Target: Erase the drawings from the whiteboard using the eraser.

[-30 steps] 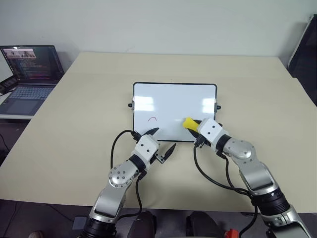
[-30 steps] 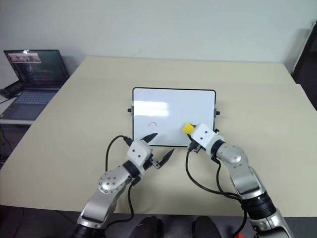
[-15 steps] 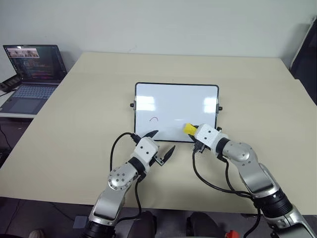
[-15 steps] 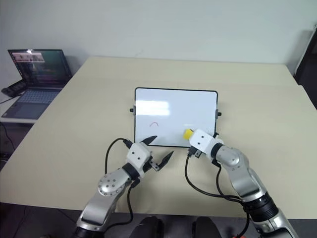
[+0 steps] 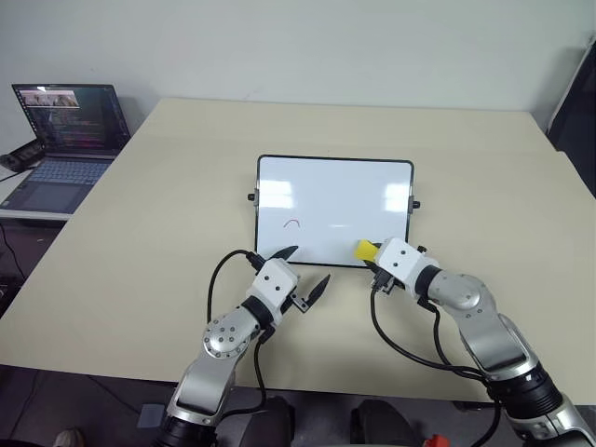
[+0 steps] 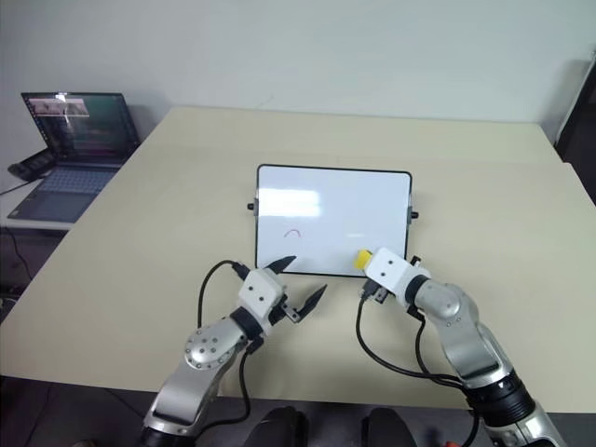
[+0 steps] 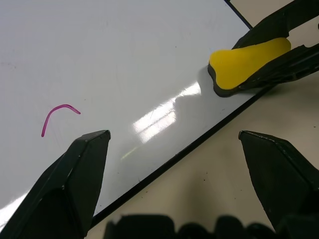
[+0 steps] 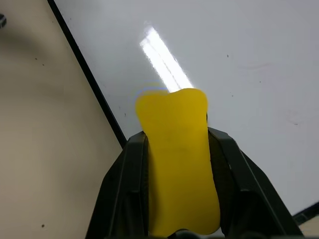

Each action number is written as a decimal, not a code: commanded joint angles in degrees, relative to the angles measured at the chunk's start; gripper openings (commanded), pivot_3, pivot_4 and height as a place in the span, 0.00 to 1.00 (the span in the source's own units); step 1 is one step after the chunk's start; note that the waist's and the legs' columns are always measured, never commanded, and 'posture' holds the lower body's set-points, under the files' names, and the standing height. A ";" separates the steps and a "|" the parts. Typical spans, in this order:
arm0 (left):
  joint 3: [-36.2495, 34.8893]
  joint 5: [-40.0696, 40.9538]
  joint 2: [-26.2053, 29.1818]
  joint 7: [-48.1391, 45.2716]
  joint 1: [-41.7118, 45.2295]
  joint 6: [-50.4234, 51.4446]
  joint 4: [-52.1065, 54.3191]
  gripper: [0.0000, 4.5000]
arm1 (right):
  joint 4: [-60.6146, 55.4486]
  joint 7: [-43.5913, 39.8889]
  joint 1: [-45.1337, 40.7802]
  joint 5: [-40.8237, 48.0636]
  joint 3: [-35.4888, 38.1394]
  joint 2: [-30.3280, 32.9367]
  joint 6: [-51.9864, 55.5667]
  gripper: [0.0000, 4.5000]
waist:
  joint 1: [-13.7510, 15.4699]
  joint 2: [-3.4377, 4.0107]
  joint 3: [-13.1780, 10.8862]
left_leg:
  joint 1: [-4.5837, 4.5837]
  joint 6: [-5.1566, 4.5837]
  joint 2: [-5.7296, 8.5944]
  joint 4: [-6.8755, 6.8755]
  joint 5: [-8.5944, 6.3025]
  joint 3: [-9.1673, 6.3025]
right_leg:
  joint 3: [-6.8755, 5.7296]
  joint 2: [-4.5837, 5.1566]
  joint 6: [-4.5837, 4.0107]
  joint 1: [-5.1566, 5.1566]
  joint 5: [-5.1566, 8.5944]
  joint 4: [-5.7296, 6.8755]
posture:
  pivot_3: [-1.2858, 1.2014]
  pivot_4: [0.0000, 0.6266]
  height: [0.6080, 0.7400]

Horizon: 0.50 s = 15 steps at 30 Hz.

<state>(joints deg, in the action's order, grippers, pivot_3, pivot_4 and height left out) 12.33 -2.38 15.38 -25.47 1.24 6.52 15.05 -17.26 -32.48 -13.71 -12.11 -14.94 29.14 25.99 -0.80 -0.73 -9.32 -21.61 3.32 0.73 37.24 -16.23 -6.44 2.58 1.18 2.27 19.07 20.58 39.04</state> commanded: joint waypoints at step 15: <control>-0.28 0.27 -0.41 1.16 0.45 -1.05 1.85 1.00 | -0.46 3.20 3.43 9.62 8.22 -6.25 -9.76 0.28 | 0.23 0.01 -0.03 | -0.20 0.07 -0.02 -0.17 0.04 0.13 | -0.04 -0.01 0.00 0.29 0.00 -0.10 | 0.52 0.24 1.00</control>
<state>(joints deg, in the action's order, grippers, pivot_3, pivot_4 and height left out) 12.67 -2.38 15.37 -25.09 1.48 6.07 15.05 -17.39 -29.84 -10.28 -3.31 -7.94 23.34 18.37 -0.57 -0.73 -9.35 -21.83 3.41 0.70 37.06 -16.18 -6.31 2.55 1.16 2.26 19.39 20.58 38.93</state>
